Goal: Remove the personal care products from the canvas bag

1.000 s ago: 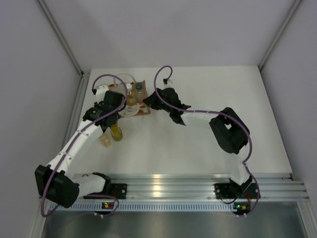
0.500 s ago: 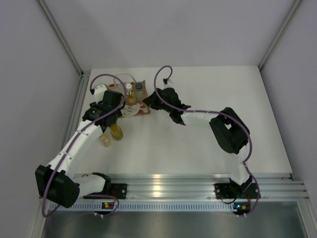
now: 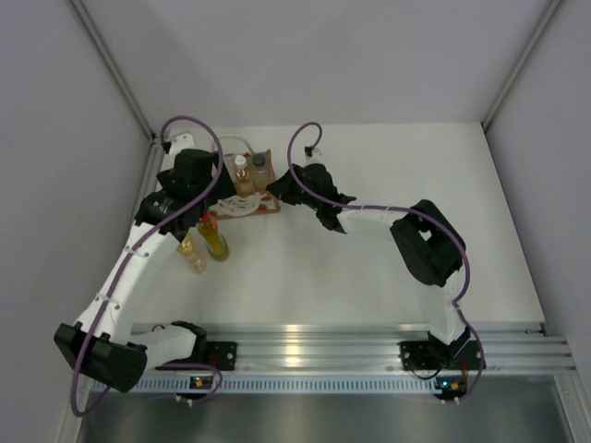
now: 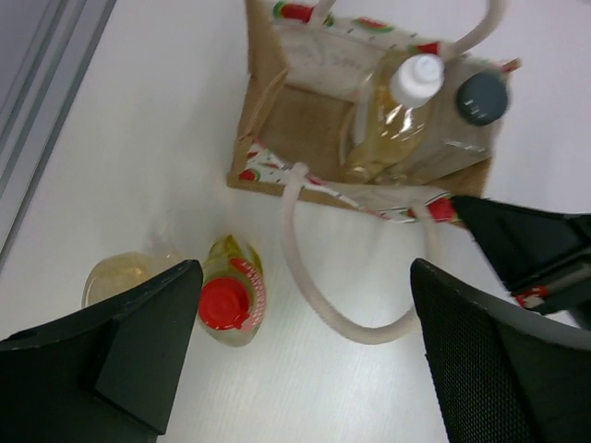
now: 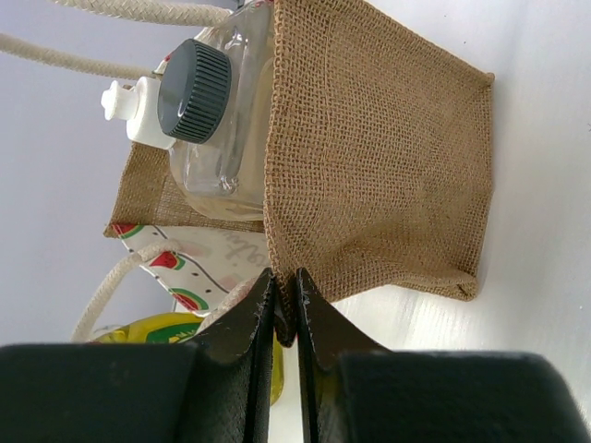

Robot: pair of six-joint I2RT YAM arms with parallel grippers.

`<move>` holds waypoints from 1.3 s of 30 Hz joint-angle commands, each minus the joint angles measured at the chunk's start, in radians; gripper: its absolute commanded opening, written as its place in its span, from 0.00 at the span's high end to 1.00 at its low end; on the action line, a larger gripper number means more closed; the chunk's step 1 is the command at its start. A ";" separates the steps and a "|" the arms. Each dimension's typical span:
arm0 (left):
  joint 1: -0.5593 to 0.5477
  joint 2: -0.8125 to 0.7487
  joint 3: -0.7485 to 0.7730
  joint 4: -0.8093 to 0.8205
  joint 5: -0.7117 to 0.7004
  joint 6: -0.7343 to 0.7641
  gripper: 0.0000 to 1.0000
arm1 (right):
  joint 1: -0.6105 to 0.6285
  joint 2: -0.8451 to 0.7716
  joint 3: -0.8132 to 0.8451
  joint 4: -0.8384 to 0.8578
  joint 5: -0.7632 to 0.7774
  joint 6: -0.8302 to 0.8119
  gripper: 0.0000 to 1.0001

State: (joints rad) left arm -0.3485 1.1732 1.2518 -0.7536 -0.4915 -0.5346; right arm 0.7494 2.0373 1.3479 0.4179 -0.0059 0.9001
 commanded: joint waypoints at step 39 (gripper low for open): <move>0.125 0.678 0.601 -0.004 0.357 0.257 0.41 | -0.021 -0.043 -0.073 -0.073 -0.043 -0.007 1.00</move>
State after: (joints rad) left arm -0.2337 1.8442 1.8027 -0.7662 -0.1566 -0.2909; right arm 0.7422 2.0151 1.3087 0.4328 -0.0288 0.9237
